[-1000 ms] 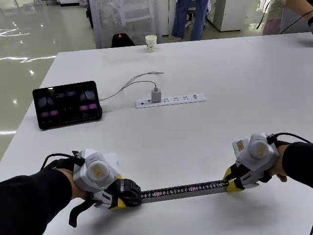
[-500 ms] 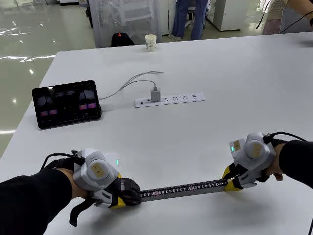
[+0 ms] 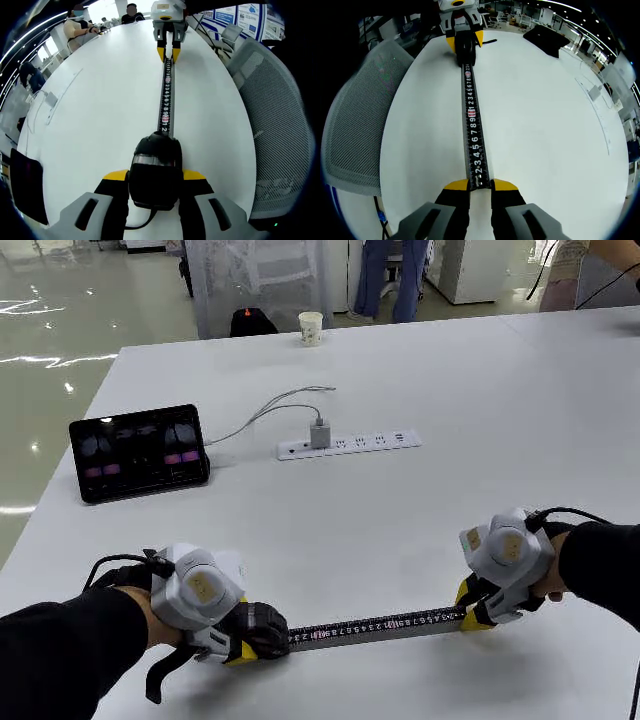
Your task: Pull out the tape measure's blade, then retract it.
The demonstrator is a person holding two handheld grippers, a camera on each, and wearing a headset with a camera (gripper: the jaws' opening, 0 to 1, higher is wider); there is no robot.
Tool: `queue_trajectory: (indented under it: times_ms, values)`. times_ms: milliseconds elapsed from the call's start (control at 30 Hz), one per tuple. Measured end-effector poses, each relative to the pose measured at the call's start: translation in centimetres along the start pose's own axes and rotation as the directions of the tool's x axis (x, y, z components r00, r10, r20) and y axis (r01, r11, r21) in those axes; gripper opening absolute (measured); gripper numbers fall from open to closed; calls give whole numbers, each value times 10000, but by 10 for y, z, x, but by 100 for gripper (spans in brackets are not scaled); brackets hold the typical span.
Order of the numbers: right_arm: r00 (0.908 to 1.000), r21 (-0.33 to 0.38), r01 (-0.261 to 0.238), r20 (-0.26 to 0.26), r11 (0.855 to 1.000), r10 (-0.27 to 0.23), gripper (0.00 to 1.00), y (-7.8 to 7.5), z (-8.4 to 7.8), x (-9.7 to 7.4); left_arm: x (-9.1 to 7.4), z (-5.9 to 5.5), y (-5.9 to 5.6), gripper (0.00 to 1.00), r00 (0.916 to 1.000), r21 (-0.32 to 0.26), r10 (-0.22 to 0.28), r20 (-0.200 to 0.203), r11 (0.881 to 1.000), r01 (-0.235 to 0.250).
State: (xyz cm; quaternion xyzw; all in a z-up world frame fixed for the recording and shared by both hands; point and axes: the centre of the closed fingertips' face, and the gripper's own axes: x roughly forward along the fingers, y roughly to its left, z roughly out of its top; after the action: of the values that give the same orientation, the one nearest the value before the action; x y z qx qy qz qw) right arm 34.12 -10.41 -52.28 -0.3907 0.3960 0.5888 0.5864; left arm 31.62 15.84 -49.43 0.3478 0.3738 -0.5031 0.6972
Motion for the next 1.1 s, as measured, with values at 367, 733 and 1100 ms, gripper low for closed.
queue_trajectory:
  times_ms: [367, 733, 1100]
  values:
    - [9997, -511, 179, -160, 9985, -187, 13, 3, -2, -2, -21, -7, 8, 37, 9998, -191, 178, -32, 9997, -178]
    - [9988, -280, 482, -1, 9984, -482, 15, 3, -2, -12, -36, -6, 14, 45, 9948, -1290, 940, 385, 9877, -884]
    - [9759, 1455, 1773, 1020, 9733, -1930, 31, 5, -2, -28, -43, -11, 1, 56, 9801, -2967, 1622, 1143, 9471, -1222]
